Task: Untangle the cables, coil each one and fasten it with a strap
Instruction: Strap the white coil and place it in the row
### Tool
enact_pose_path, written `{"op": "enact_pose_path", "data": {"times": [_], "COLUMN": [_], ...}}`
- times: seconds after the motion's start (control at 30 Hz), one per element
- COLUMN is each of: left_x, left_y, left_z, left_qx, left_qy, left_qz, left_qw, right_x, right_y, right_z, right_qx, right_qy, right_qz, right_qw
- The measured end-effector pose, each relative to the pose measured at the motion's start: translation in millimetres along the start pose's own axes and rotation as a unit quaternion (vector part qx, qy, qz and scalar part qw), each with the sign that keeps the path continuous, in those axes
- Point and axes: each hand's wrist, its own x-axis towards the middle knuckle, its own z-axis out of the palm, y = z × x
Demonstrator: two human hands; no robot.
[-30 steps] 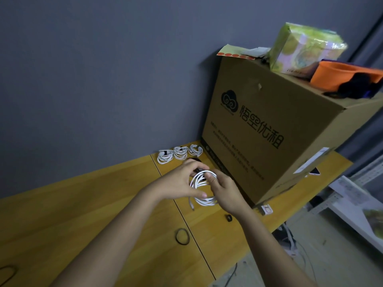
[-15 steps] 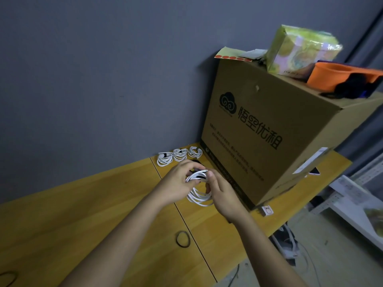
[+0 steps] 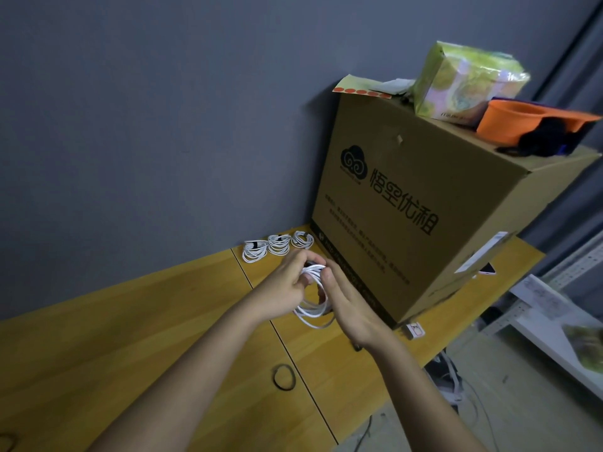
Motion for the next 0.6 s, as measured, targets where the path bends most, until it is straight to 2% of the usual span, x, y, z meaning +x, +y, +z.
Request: {"op": "enact_pose_path", "data": {"times": [0.1,0.17,0.27,0.37,0.5,0.6], "left_x": [-2.2,-2.8,-4.1,-7.7,-5.9,-2.4], "left_y": [2.7,4.2,6.1,12.4,11.0,6.6], "left_z": [0.7,-1.1,-6.9,-11.7,-5.3,0.0], "left_qx": [0.025,-0.002,-0.078,-0.135,-0.158,-0.172], "left_qy": [-0.002,-0.003,-0.038,-0.070,-0.021,0.022], "left_qz": [0.023,0.020,0.013,0.003,-0.012,-0.013], "left_qw": [0.999,1.000,0.996,0.988,0.987,0.985], "right_x": [2.0,2.0,0.5,0.9,1.3,-1.7], "right_y": [1.0,2.2,2.9,5.5,9.9,5.4], "right_z": [0.7,1.1,-2.8,-3.1,4.6,8.2], "right_qx": [-0.050,-0.069,-0.052,-0.004,-0.052,-0.027], "right_qy": [-0.009,0.006,0.046,0.052,0.064,0.046], "right_qz": [-0.003,-0.017,-0.047,-0.045,-0.042,-0.021], "right_qw": [0.999,0.997,0.996,0.998,0.996,0.998]}}
